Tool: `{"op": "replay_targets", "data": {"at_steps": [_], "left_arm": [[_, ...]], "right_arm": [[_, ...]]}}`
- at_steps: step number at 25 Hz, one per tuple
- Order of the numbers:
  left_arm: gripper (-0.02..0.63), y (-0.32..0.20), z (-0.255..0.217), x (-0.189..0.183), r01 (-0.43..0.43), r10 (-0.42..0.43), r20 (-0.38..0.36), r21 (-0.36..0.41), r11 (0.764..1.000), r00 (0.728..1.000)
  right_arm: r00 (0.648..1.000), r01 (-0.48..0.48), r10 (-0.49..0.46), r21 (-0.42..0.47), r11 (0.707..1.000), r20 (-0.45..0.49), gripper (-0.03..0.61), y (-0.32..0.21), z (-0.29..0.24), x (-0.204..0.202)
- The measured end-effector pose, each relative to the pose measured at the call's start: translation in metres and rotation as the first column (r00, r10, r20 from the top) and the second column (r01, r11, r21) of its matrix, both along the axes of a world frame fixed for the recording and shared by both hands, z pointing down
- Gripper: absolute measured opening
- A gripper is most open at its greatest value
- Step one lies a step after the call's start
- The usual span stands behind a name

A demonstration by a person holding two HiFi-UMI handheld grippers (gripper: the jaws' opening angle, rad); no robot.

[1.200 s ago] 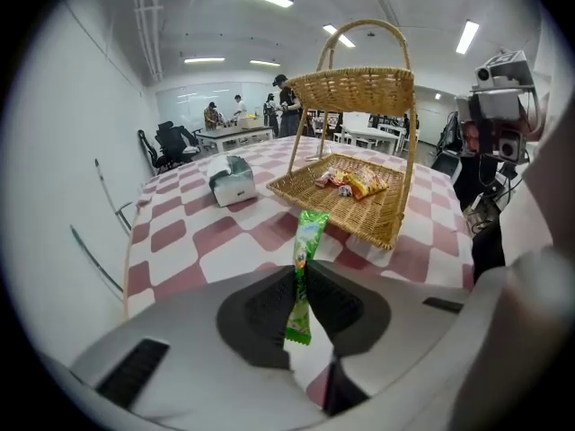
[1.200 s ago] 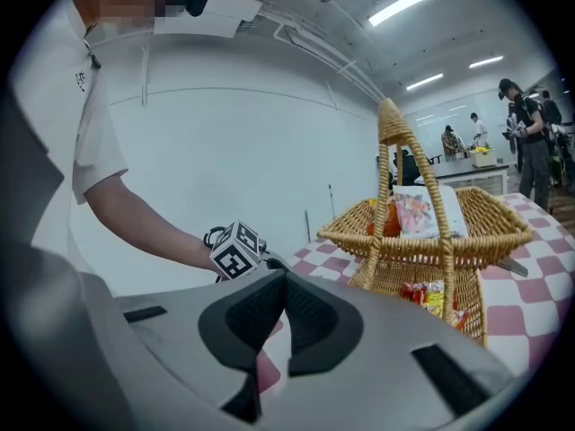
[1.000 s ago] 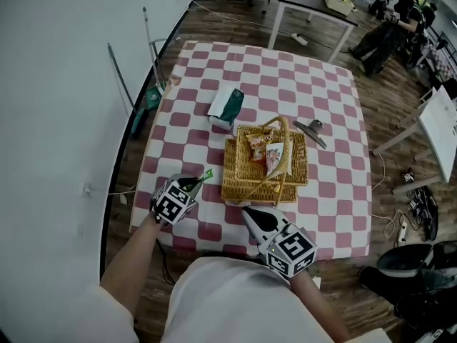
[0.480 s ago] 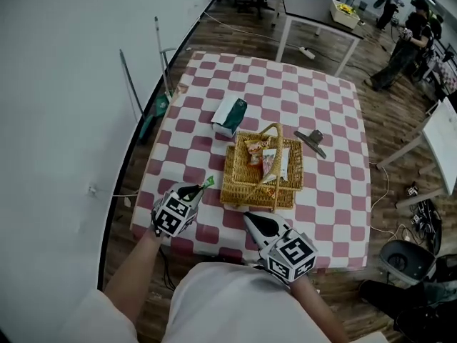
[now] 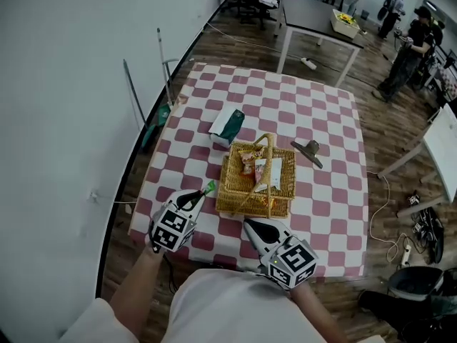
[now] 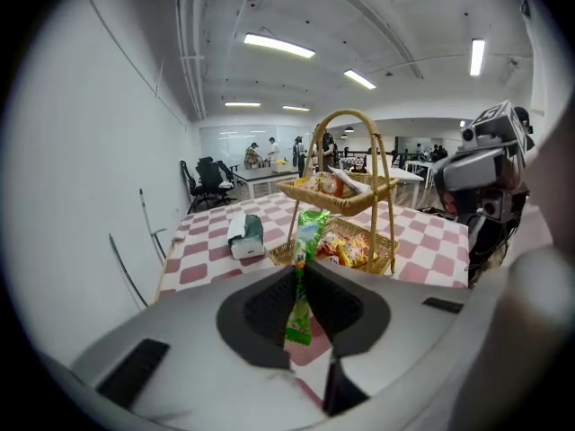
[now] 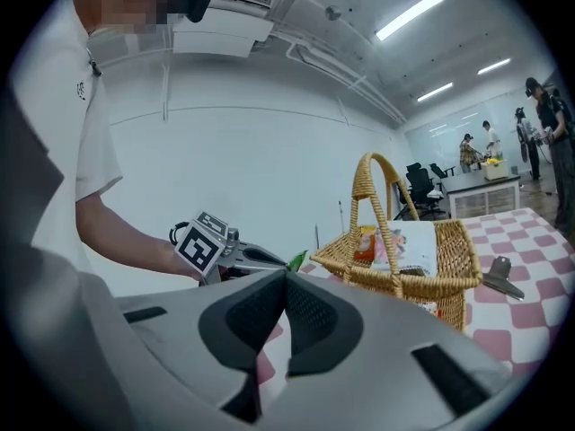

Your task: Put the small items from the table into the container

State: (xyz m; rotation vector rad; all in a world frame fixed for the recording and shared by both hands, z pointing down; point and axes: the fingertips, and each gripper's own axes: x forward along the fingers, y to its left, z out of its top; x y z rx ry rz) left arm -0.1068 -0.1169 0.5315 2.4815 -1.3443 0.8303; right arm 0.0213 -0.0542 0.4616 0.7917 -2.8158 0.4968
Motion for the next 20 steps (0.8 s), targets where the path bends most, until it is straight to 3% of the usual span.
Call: {"op": "replay_targets", "data": {"at_steps": [10, 20], "left_arm": [[0.041, -0.013, -0.054, 0.021, -0.005, 0.008, -0.026, 0.126, 0.992, 1.000], [0.040, -0.028, -0.096, 0.049, -0.069, 0.071, -0.008, 0.183, 0.981, 0.997]], "right_arm": [[1.000, -0.005, 0.005, 0.022, 1.000, 0.023, 0.008, -0.002, -0.010, 0.010], [0.998, -0.048, 0.047, 0.026, 0.999, 0.033, 0.008, -0.008, -0.014, 0.024]]}}
